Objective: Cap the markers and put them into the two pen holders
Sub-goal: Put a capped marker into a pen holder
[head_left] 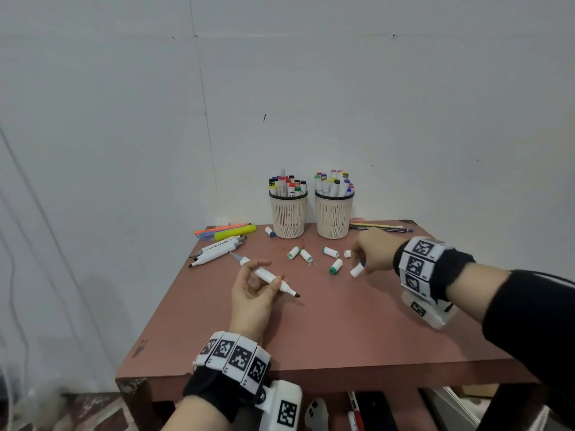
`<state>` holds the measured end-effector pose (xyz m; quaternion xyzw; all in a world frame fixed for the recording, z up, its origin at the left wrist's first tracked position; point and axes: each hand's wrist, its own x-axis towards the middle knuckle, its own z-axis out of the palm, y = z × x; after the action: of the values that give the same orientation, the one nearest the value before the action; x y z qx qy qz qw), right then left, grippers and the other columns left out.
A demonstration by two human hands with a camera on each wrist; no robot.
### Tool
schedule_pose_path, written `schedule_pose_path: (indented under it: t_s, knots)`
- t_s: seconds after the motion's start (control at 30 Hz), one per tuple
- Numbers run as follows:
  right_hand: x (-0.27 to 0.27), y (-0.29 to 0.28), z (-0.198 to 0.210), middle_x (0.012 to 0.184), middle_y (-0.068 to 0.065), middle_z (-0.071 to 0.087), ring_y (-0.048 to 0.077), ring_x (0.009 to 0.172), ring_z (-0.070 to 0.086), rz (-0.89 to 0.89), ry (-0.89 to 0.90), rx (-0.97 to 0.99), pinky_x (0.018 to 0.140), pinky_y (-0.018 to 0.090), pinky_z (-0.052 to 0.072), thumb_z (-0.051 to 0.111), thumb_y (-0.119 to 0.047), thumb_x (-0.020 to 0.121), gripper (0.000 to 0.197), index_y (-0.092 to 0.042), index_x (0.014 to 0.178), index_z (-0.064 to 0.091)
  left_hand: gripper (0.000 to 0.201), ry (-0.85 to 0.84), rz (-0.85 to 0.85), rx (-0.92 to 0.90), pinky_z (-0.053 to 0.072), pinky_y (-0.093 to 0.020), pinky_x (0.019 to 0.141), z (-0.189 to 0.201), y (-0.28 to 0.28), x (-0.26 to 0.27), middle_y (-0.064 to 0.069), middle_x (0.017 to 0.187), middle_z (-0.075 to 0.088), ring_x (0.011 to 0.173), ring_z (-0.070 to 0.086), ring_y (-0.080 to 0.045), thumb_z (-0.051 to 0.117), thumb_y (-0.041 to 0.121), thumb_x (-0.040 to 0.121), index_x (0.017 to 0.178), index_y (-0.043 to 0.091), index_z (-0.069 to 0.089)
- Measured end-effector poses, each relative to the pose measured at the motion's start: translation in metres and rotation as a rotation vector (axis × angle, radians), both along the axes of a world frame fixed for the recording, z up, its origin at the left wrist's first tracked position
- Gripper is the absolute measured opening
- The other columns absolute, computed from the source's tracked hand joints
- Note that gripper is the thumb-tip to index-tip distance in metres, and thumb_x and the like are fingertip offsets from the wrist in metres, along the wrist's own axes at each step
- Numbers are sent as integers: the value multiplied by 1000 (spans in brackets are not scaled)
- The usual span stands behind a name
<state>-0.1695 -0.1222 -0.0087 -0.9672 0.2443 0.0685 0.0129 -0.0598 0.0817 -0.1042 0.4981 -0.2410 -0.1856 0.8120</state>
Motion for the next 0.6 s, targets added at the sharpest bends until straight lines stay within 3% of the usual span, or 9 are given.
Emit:
schedule_pose_path:
  t_s: [0.1,0.17,0.33,0.47,0.53,0.6]
  knots:
    - [14,-6,-1,106,7,64,22,101,59,-3,70,-64,71,23,43,71,-4,78,39,-11,115,62,28,-56,-22,45,58,-36,80,0,-2,-3,-18,88,66,93,67,-27,58,-13,84,97,13,57]
    - [25,-7,0,115,8,62,22,106,57,21,90,-99,73,23,40,67,-2,81,45,-12,123,57,27,-86,-33,66,57,-39,81,1,-2,-4,-18,89,66,93,67,-28,58,-13,85,97,12,57]
    - [43,-2,4,117,-1,61,16,105,58,152,134,-27,81,22,45,67,-7,80,51,-23,128,57,27,-113,-48,82,57,-39,82,1,-2,-3,-15,85,64,89,68,-22,58,-14,84,96,11,57]
    - [51,1,-4,110,4,64,10,86,53,235,174,-16,62,15,39,68,-10,82,42,-22,121,63,25,-112,-52,89,56,-42,84,0,-3,-2,-15,82,65,87,67,-25,60,-12,83,96,10,58]
    - [55,-3,-10,113,6,64,8,85,50,235,147,-7,59,11,37,68,-10,82,37,-19,118,65,26,-108,-51,92,55,-44,85,0,-3,-1,-14,81,65,86,66,-26,61,-12,83,95,11,58]
    - [55,-7,-12,112,6,65,11,86,52,209,104,-12,61,15,38,70,-15,83,30,-14,112,67,26,-103,-56,91,55,-45,86,1,-3,-2,-14,81,65,86,66,-25,61,-12,83,95,11,58]
